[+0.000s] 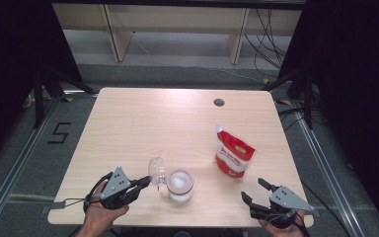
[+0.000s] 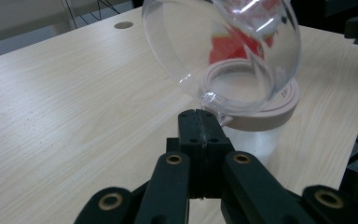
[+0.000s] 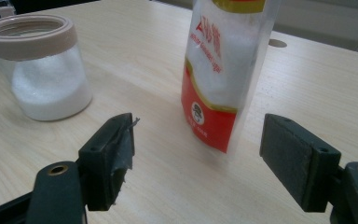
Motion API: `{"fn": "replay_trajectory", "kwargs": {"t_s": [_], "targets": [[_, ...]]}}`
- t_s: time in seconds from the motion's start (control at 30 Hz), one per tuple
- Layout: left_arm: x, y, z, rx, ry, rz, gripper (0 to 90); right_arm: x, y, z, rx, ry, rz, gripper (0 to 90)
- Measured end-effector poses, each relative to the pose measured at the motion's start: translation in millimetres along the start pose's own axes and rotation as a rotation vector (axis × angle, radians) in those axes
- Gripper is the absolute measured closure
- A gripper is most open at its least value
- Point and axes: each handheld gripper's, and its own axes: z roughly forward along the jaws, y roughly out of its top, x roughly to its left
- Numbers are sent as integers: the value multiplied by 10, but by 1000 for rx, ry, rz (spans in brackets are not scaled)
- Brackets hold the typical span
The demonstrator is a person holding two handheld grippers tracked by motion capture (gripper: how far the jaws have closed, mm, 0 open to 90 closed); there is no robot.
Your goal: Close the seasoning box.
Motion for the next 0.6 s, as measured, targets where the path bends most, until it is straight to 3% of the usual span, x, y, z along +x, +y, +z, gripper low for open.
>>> {"fn": "replay_trajectory", "kwargs": {"t_s": [0.07,0.43,0.5,0.6], "targets": [[12,17,7,-8,-8,20,895,4,3,-4,3,2,9,270],[-45,93,26,-7,-16,28,894,4,2,-5,2,3,9,270],[-31,112,25,-11,-12,69,894,5,0,0,3,6,6,271],[-45,127,38,-19,-13,69,894,5,0,0,5,5,6,271]]}}
